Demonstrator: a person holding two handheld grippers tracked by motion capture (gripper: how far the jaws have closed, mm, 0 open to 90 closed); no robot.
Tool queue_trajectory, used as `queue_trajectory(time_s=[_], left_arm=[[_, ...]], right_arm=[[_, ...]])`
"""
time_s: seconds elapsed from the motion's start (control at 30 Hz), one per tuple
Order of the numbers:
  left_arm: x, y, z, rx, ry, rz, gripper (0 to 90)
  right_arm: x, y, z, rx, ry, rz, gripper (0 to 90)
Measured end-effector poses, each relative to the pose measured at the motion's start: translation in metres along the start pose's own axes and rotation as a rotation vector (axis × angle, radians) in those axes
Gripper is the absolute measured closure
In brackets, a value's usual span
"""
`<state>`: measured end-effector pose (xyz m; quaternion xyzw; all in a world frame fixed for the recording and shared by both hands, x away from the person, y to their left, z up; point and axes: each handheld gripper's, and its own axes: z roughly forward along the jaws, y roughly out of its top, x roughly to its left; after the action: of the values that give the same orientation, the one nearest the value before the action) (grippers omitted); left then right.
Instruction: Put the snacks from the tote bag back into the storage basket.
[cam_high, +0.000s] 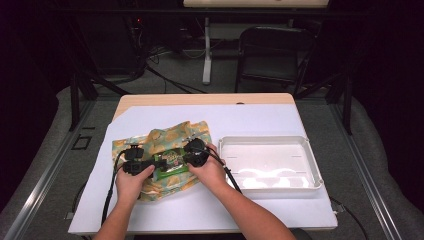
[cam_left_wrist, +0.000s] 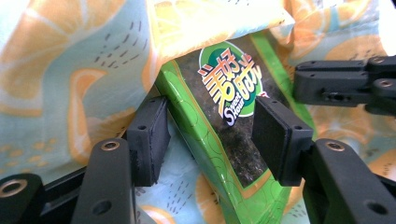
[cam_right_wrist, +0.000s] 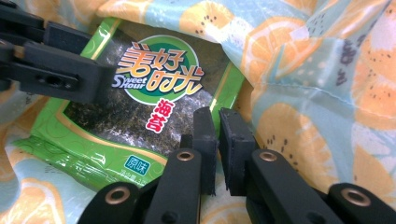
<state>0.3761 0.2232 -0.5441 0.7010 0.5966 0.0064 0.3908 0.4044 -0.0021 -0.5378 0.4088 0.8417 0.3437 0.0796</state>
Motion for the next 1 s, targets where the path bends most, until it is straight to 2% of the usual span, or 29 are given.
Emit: queue_trajectory(time_s=[0.13, 0.4, 0.53, 0.97, 1.0], left_arm=[[-0.0019, 0.0001, -0.0015, -0.007, -0.001, 0.004, 46.4], [0.0003, -0.001, 0.0009, 0.012, 0.004, -0.001, 46.6], [0.0035, -0.0019, 0.0026, 0.015, -0.005, -0.025, 47.2], [0.0045, -0.0023, 0.0057, 0.029, -0.01, -0.024, 45.7], [0.0042, -0.0025, 0.0063, 0.033, -0.02, -0.039, 45.6]], right_arm=[[0.0003, -0.0016, 0.0013, -0.022, -0.007, 0.011, 85.6], [-0.0006, -0.0008, 0.0003, -0.007, -0.002, 0.006, 85.6], [0.0008, -0.0008, 0.0006, -0.015, 0.005, 0.014, 85.7], [0.0013, -0.0014, 0.0008, -0.019, -0.002, 0.011, 85.7], [0.0009, -0.0013, 0.0002, -0.01, -0.004, 0.006, 85.7]])
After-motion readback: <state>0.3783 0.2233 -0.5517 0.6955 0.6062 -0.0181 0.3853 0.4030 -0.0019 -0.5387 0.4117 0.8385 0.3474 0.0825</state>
